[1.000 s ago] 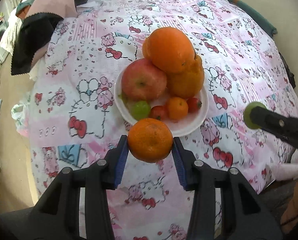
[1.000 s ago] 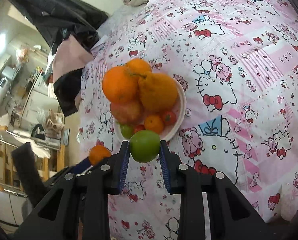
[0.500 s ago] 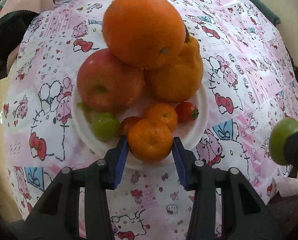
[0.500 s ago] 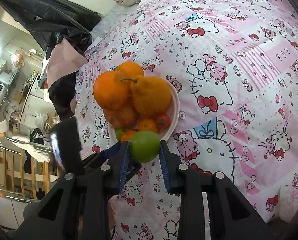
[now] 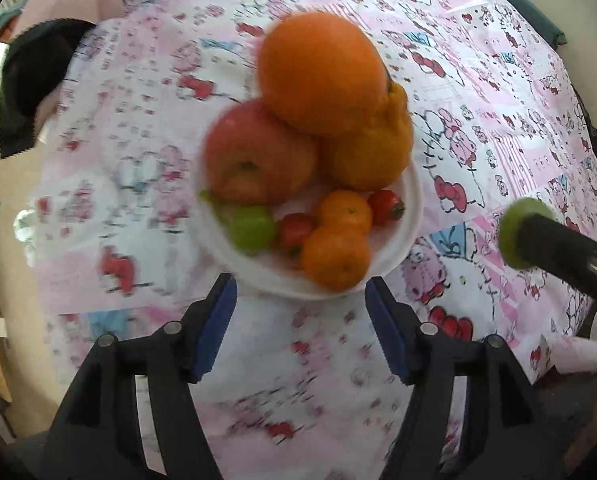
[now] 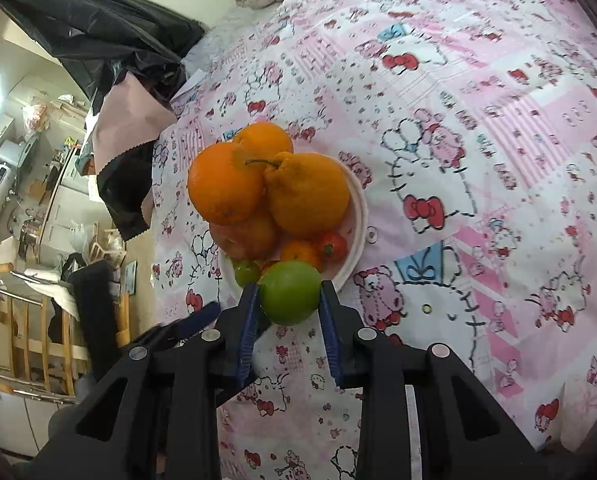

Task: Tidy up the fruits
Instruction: 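Lower the mandarin onto the plate and open the left tool, then lower the lime onto the plate and open the right tool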

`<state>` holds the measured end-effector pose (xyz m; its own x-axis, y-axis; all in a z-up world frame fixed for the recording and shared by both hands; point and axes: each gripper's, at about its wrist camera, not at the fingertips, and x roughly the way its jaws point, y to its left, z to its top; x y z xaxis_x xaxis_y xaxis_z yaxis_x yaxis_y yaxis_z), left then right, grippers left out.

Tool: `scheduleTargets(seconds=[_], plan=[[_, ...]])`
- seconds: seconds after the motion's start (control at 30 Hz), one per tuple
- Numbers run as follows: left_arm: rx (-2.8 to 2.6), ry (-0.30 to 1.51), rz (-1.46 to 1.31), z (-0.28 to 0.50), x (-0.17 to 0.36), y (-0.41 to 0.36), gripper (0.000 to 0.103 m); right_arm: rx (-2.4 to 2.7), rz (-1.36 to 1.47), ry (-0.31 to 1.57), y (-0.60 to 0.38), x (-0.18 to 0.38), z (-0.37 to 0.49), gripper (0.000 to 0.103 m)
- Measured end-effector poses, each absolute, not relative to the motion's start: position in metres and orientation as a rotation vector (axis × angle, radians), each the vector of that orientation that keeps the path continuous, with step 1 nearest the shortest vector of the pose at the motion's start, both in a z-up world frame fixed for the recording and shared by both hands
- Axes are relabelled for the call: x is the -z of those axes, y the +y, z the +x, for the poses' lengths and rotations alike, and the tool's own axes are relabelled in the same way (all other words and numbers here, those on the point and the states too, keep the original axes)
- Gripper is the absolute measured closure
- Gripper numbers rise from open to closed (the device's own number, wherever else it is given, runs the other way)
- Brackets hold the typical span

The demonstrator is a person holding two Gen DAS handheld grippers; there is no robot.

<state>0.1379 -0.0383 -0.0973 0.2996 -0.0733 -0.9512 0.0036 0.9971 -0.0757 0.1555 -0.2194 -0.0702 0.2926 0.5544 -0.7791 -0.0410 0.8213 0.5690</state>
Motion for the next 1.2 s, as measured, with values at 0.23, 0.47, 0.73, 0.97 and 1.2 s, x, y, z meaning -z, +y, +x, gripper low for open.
scheduleTargets(seconds=[0.23,0.47,0.73,0.97,1.2], plan=[[-0.065,1.211,-0.096,0.12,0.064,0.012,0.035,-0.47,0.449,1.255,-0.185,0.083,0.172,0.072],[-0.096,1.153,-0.111,0.113,0.06,0.025,0.035,-0.506,0.381,1.301,-0.148,0.11,0.197,0.072],[-0.094,1.12,-0.073,0.115,0.059,0.021,0.035,-0.491,0.315,1.305,-0.132,0.124,0.206,0.068],[-0.097,1.131,-0.091,0.114,0.063,0.02,0.035,-0.469,0.347,1.257,-0.151,0.104,0.201,0.044],[-0.069,1.086,-0.092,0.102,0.051,0.017,0.035,-0.425,0.392,1.163,-0.183,0.06,0.173,0.02]])
